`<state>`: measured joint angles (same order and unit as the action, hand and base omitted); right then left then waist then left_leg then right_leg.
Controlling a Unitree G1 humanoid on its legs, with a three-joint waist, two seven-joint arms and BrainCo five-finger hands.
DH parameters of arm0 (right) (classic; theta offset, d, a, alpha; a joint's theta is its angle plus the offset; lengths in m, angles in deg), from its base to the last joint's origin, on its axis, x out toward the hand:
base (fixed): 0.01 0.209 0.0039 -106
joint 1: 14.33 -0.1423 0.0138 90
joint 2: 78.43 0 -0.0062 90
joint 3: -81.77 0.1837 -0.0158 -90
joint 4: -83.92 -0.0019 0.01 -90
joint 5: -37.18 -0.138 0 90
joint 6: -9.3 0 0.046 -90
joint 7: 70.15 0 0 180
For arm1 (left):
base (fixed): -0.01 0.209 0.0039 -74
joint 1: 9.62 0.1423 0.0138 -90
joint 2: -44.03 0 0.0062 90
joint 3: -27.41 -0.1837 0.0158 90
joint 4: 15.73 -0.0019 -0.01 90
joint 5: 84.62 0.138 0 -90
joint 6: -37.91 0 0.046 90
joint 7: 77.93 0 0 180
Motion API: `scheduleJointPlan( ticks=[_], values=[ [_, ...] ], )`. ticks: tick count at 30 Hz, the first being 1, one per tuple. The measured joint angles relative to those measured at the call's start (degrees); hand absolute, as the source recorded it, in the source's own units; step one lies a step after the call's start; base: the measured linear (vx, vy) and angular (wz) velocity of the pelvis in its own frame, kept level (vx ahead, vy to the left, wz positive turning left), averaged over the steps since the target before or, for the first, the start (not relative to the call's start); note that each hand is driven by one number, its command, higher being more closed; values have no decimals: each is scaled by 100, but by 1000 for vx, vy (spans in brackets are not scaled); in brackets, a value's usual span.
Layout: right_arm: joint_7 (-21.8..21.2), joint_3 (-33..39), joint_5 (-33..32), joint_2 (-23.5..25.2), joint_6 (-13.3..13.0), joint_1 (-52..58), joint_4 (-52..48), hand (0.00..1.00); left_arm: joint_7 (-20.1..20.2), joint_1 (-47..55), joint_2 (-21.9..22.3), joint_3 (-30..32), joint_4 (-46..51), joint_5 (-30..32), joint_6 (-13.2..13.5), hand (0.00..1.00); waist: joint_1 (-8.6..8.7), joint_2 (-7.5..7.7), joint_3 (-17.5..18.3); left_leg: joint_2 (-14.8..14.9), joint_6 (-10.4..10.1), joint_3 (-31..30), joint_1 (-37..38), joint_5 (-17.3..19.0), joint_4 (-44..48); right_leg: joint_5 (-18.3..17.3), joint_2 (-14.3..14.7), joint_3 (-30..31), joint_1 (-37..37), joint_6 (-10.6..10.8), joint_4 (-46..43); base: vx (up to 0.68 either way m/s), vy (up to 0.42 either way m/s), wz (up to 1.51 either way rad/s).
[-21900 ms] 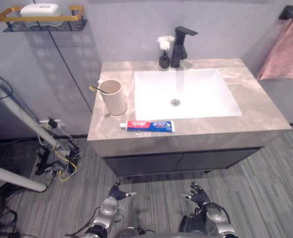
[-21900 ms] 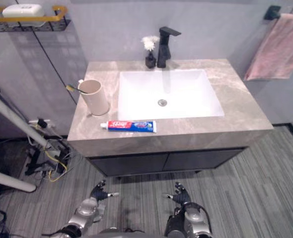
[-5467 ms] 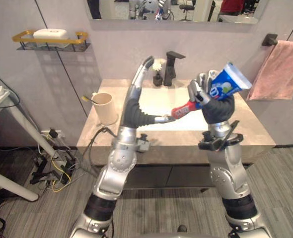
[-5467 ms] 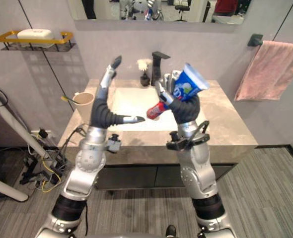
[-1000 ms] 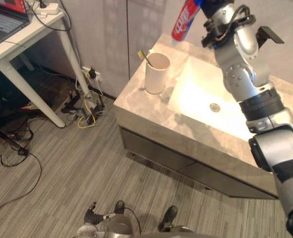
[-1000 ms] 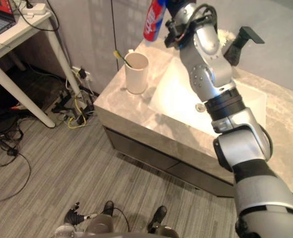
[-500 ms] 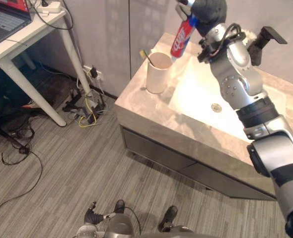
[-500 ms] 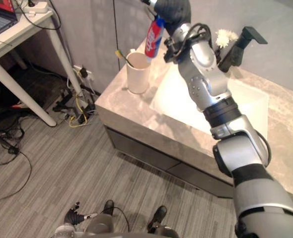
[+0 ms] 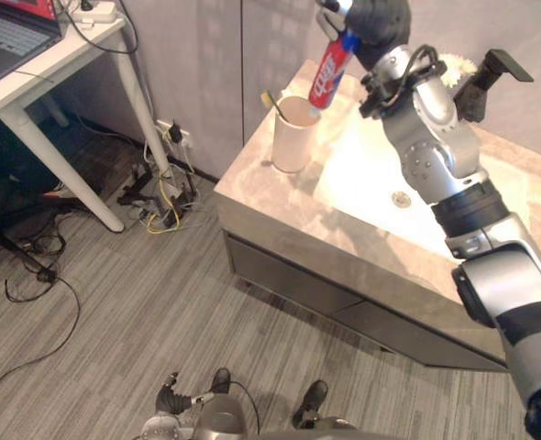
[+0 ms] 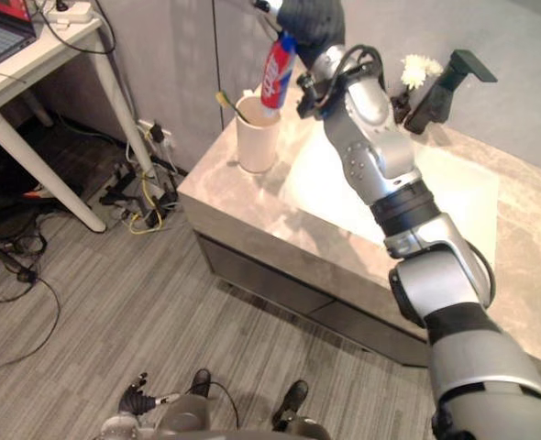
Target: Organize washtable
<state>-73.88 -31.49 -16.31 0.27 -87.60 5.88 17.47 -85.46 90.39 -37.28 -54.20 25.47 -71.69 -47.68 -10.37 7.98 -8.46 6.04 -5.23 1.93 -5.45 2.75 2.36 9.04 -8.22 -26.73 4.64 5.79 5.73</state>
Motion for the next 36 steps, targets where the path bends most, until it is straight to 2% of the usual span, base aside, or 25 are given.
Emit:
scheduleJointPlan(
  ticks=[10,36],
  values=[
    [-3,-210,0,2,84,88,-48,100,3,0,-56,-151,54,-103,0,0,-9,1,-29,0,0,-13,-37,0,0,0,0,-1,32,0,0,0,0,0],
    [14,-206,0,0,90,197,-220,100,4,12,-65,-178,148,-110,1,0,-2,1,-137,1,0,-4,-77,0,8,0,1,10,74,0,0,0,0,0]
  ],
)
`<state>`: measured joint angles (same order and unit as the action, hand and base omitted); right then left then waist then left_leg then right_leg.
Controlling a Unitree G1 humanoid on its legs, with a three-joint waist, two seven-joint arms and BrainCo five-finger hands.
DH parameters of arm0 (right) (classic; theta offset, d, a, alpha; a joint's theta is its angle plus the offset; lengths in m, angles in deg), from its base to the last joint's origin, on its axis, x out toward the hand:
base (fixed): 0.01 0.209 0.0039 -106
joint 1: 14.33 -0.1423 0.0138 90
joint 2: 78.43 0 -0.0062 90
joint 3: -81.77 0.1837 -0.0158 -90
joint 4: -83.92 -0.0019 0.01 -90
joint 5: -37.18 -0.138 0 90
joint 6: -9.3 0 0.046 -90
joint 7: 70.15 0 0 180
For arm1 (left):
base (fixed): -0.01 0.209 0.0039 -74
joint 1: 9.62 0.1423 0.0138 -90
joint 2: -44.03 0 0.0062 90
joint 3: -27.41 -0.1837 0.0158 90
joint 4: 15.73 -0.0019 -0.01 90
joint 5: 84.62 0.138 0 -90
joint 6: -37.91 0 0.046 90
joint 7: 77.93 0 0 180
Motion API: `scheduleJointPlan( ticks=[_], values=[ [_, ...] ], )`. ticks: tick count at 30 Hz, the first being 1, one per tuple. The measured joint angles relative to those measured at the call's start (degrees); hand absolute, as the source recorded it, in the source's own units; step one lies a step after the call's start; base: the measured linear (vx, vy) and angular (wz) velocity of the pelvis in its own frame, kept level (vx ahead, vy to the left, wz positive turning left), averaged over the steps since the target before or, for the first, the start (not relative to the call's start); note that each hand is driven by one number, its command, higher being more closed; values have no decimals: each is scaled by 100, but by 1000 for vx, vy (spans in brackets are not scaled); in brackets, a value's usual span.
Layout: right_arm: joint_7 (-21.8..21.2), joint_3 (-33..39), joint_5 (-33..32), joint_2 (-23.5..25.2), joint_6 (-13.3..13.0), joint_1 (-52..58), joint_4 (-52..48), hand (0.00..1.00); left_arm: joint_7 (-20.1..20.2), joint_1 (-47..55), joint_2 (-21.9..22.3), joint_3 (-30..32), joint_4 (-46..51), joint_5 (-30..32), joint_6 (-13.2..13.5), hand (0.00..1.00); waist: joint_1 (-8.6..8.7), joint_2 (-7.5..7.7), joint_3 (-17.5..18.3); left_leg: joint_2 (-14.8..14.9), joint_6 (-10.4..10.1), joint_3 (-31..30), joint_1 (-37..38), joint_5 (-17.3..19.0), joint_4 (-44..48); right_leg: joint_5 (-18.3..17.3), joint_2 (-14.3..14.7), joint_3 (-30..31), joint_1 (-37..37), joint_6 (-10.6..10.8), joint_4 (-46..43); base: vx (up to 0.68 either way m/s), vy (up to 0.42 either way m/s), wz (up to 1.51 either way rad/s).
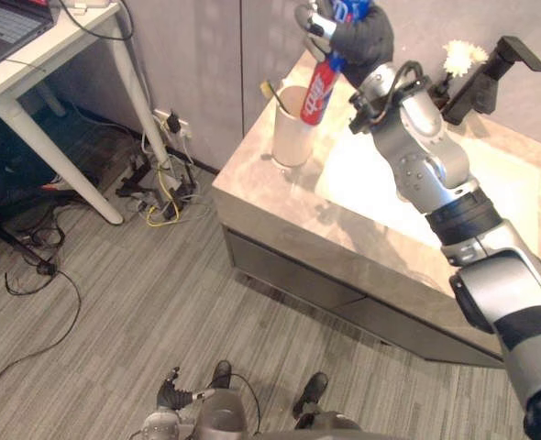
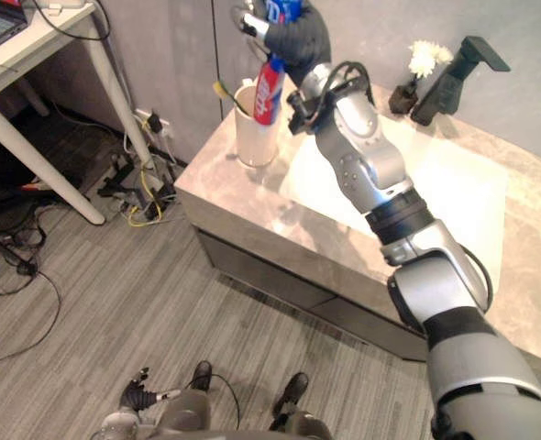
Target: Organize washtable
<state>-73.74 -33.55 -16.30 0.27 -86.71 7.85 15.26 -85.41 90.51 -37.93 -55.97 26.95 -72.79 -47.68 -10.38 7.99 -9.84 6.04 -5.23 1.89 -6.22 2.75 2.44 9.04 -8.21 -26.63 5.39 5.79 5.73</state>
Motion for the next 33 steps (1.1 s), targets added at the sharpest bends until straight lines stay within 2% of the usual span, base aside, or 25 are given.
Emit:
scheduleJointPlan(
  ticks=[11,19,25,33],
  values=[
    [218,281,-7,-5,-24,-15,3,100,-12,0,1,0,0,0,-1,0,2,-8,-5,0,0,34,13,0,-1,0,0,34,6,0,0,0,0,0],
    [212,454,-188,-5,-41,-30,3,100,-18,0,7,2,0,0,0,0,-1,-20,-14,1,0,42,15,0,-1,0,1,39,6,0,0,0,0,0],
    [214,537,-285,-17,-266,-340,3,100,-24,0,36,17,0,0,0,0,14,-68,-47,2,0,44,19,0,-1,0,2,41,6,0,0,0,0,0],
    [248,755,-289,-18,-304,-377,6,100,-25,0,42,24,-6,-3,1,0,1,-70,-50,1,0,41,17,0,-1,1,1,38,4,0,0,0,0,0]
  ],
)
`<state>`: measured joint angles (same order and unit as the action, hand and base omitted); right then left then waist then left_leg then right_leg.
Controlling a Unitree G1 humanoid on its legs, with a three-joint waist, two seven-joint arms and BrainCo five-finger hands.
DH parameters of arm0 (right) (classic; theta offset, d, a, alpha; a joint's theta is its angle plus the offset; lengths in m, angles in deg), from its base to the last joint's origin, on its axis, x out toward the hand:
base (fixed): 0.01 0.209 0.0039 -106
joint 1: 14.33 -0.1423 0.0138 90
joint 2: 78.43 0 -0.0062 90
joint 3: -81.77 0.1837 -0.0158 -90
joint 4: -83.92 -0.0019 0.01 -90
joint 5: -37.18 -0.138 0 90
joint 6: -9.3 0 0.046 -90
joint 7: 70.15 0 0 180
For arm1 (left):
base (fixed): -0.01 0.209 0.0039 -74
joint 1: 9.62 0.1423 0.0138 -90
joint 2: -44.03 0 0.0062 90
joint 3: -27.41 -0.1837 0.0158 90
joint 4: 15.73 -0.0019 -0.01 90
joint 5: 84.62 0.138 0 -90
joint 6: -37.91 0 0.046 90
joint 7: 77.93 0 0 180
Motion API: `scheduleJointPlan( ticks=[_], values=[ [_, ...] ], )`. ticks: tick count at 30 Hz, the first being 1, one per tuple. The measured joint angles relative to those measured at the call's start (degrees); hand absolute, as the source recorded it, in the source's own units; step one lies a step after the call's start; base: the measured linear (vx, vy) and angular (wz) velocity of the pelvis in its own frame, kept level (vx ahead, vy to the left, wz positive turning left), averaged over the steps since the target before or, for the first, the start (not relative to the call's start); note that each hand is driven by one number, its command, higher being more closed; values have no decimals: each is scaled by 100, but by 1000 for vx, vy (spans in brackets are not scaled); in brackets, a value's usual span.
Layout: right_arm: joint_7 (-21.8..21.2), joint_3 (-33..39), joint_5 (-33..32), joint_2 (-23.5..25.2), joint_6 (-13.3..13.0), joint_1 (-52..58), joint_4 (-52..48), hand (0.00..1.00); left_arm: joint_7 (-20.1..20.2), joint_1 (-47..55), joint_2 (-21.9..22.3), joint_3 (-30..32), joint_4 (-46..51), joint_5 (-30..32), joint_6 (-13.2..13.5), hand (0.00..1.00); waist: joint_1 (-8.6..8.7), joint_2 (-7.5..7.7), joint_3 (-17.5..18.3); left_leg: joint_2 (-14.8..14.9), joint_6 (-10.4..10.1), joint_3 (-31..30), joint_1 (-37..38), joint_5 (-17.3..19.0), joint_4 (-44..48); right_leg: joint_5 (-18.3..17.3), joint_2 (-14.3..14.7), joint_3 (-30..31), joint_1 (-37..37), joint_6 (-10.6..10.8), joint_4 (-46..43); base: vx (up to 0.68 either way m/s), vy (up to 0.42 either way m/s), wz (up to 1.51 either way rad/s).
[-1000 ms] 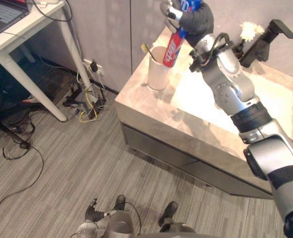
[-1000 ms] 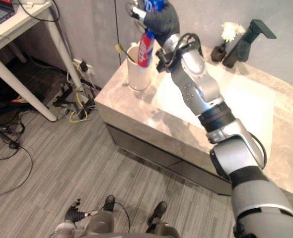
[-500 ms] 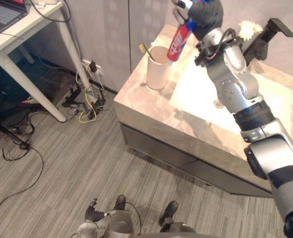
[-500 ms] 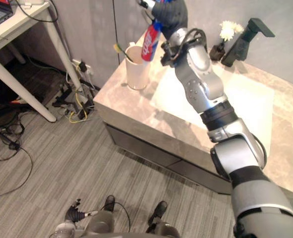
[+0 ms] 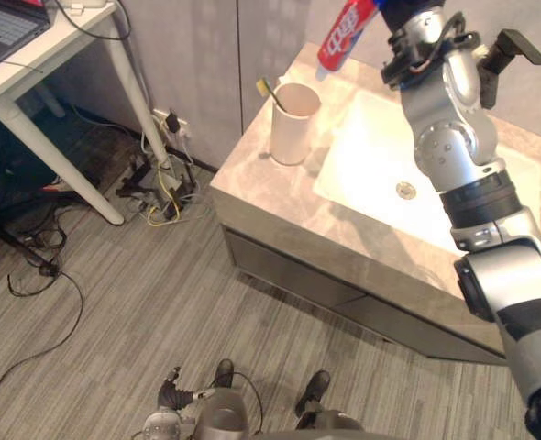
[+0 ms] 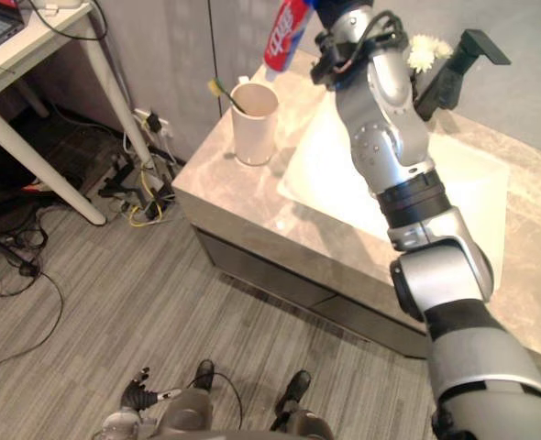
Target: Organize washtable
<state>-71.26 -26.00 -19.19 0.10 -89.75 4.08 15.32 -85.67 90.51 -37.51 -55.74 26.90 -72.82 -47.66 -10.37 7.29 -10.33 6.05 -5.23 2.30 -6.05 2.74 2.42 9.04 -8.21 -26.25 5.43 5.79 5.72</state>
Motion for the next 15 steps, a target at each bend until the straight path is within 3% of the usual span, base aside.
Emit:
scheduleJointPlan(
  ticks=[15],
  values=[
    [207,-4,2,9,-73,-434,293,100,-2,-1,1,-8,-8,-110,4,0,-16,-9,-52,1,-1,-13,-12,0,-8,0,1,-12,4,0,0,0,0,0]
  ],
)
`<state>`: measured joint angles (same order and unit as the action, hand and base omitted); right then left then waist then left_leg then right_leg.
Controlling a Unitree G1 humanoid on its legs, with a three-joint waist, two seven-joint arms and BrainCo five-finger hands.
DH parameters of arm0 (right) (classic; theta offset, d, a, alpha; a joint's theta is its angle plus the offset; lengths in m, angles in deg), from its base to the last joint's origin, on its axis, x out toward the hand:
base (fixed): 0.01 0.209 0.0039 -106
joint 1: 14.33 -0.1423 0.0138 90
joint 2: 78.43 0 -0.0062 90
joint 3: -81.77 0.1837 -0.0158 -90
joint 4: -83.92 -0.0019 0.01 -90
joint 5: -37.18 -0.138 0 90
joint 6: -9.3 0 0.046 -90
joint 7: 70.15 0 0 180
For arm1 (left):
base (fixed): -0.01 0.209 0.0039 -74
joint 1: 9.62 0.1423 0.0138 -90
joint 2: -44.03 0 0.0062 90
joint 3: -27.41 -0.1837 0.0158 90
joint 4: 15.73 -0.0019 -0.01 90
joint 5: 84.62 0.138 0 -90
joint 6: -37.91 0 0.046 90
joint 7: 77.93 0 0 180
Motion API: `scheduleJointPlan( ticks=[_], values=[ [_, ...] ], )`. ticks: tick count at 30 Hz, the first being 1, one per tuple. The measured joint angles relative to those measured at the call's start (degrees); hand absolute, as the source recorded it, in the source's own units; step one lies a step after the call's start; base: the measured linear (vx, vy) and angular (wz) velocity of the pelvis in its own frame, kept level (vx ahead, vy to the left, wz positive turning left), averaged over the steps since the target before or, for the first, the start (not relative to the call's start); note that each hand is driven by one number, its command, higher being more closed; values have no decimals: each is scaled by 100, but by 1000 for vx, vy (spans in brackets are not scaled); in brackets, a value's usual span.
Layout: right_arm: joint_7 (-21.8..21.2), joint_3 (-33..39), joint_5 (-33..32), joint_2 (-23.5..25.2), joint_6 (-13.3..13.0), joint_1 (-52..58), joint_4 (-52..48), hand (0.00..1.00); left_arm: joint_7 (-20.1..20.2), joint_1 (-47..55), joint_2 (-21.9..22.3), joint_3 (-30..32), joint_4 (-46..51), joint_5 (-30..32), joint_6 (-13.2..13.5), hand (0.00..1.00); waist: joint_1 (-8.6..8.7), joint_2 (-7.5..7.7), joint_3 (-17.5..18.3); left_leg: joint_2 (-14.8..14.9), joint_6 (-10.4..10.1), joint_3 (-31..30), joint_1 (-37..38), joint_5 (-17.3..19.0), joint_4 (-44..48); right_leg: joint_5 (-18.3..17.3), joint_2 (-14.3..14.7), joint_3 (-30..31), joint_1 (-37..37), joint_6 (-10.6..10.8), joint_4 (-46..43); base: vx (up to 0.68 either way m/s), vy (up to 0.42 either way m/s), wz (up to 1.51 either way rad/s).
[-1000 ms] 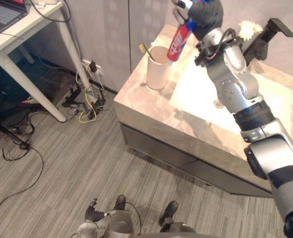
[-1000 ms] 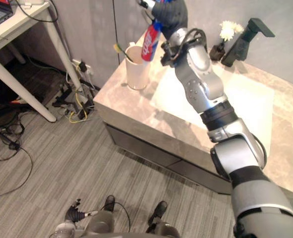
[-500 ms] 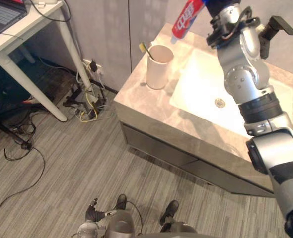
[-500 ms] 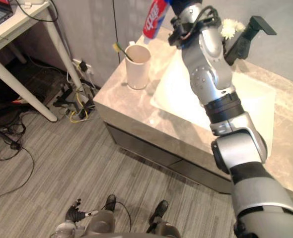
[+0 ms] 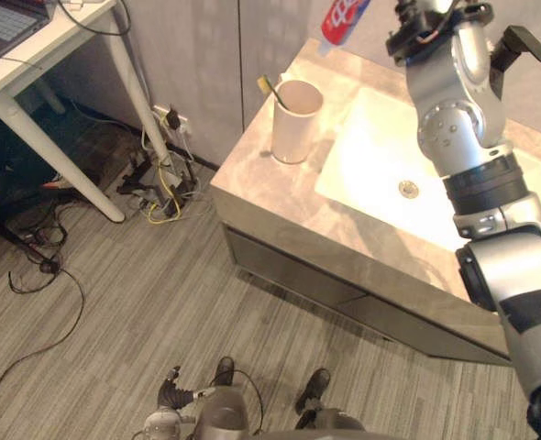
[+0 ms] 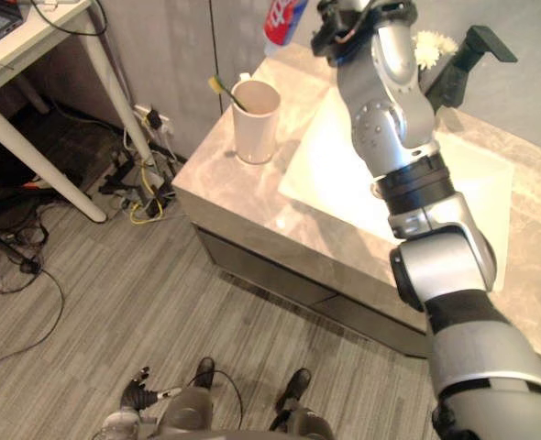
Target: Organize washtable
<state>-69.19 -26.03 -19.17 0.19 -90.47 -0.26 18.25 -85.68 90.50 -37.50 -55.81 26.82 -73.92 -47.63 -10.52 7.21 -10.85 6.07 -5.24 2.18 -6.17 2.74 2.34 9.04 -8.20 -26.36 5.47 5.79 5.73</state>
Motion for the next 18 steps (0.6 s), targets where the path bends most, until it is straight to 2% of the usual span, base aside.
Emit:
scheduleJointPlan(
  ticks=[8,18],
  values=[
    [10,-12,11,20,12,-53,166,100,1,-13,-10,-17,16,-106,57,0,-28,8,-132,3,-1,4,-15,-1,4,0,3,7,14,0,0,0,0,0],
    [1,-84,34,204,87,-64,188,100,0,-13,-50,-136,19,-110,54,0,-95,9,-134,3,-2,-1,-36,-1,-7,1,3,1,38,0,0,0,0,0]
  ],
)
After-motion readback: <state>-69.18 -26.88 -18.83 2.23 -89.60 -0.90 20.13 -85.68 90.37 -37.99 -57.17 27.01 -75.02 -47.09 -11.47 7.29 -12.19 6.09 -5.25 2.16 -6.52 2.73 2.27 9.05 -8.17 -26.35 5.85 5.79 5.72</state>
